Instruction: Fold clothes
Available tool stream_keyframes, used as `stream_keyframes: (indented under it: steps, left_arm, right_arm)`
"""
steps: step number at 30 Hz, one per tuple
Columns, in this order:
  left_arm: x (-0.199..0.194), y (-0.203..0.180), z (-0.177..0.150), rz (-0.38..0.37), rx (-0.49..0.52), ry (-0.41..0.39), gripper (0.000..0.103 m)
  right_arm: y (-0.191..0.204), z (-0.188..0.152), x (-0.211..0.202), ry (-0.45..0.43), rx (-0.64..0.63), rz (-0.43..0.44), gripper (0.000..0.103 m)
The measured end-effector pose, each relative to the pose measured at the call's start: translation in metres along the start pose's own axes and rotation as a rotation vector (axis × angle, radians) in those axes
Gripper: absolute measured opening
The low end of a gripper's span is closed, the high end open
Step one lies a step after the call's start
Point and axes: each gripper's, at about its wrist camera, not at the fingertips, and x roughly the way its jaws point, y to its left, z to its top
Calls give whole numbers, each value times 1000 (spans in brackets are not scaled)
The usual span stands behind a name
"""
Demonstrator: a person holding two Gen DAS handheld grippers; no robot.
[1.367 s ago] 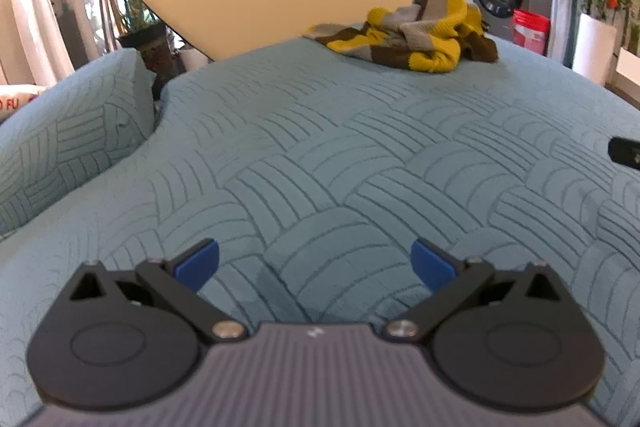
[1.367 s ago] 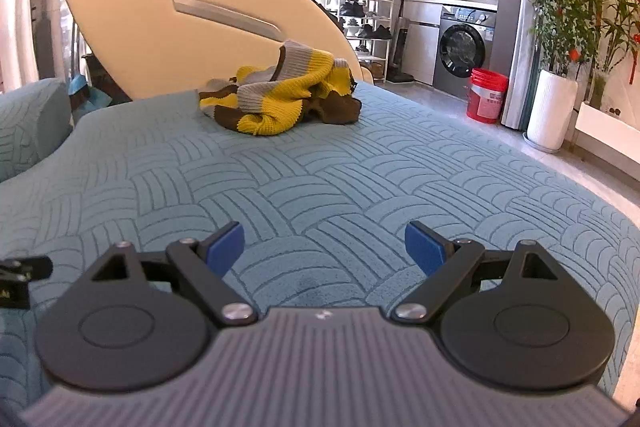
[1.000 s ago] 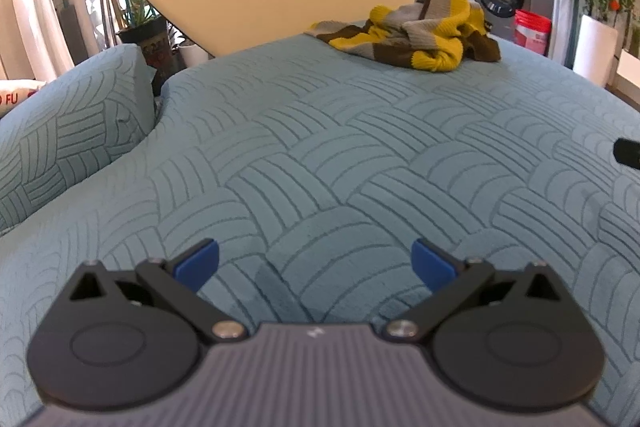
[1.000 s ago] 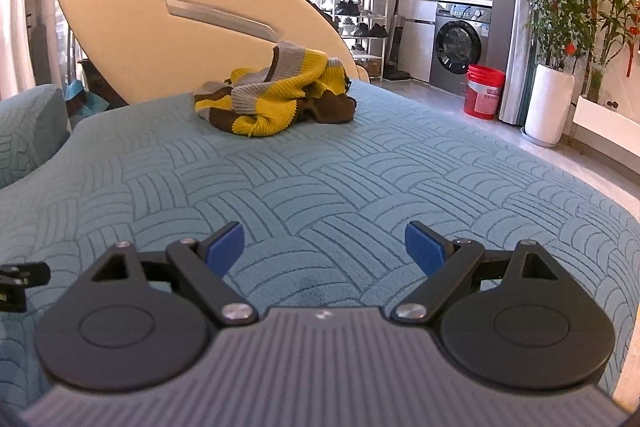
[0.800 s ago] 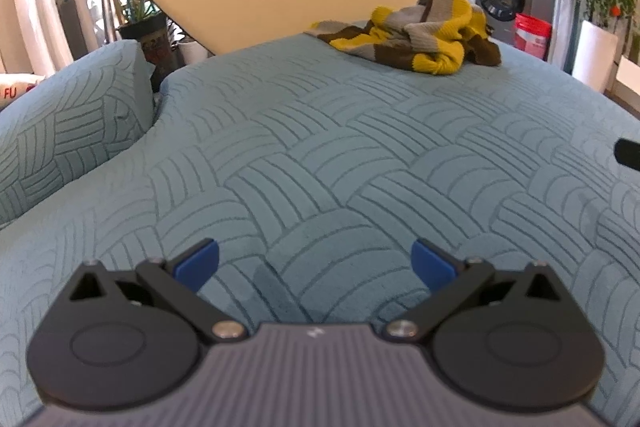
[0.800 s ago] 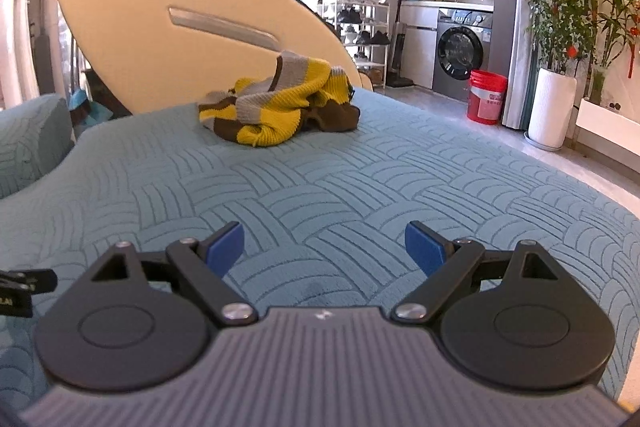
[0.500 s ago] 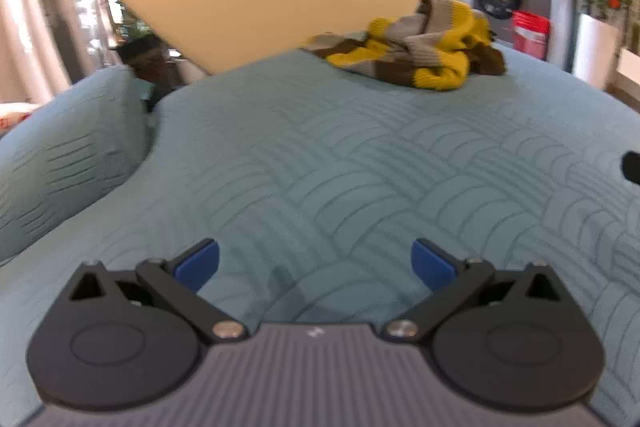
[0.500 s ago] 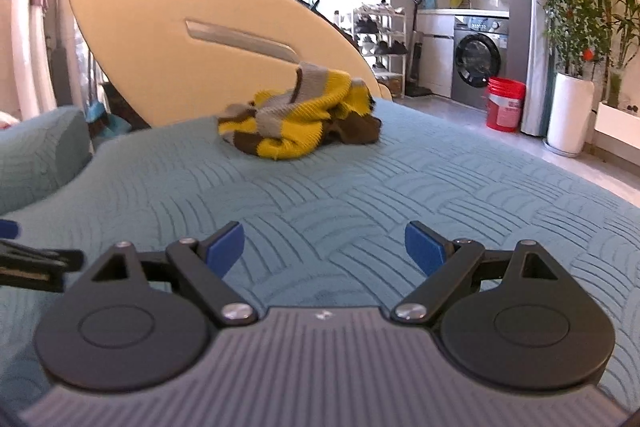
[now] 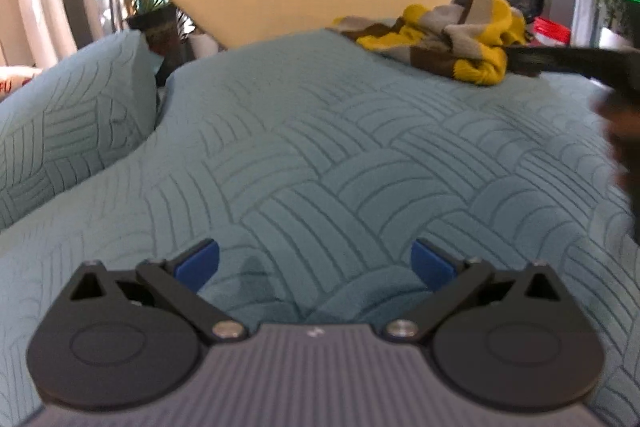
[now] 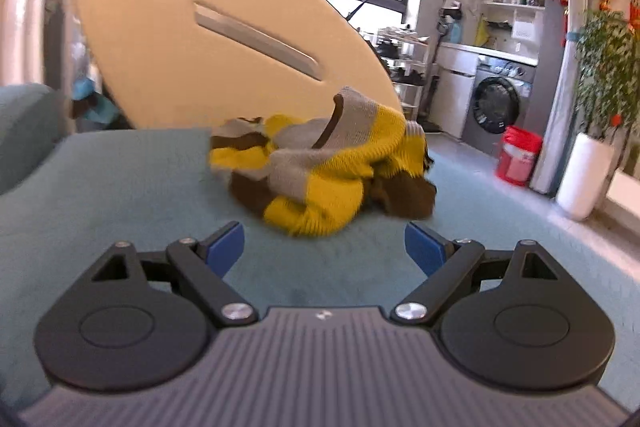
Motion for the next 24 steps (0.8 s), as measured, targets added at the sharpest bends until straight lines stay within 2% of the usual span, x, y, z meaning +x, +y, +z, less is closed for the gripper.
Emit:
stream_keyframes:
  steps: [4, 7, 11, 12, 13, 14, 15, 19, 24]
  left_arm:
    - [1, 9, 1, -11, -17, 3, 103]
    - [6, 18, 1, -35, -39, 28, 103]
    - [12, 22, 1, -91, -64, 66, 103]
    - [12, 22, 0, -99, -68, 71, 103]
    - [12, 22, 0, -103, -71, 72, 103]
    - [12, 23, -1, -105, -73, 73, 103]
    - [13, 23, -2, -109, -77, 75, 103]
    - [16, 29, -1, -146, -115, 98, 103]
    - [19, 33, 0, -167, -148, 115, 103]
  right_arm:
    - [20, 14, 54, 3, -79, -51, 89]
    - [32, 15, 82, -3, -118, -74, 89]
    - [47, 11, 103, 38, -220, -107, 88]
    - [49, 10, 107, 52, -225, -115, 71]
    - [48, 10, 111, 79, -213, -117, 50]
    - [46, 9, 113, 106, -191, -110, 39]
    - [44, 9, 115, 127, -173, -103, 20]
    - [41, 4, 107, 112, -172, -69, 13]
    - [33, -1, 93, 90, -152, -35, 12]
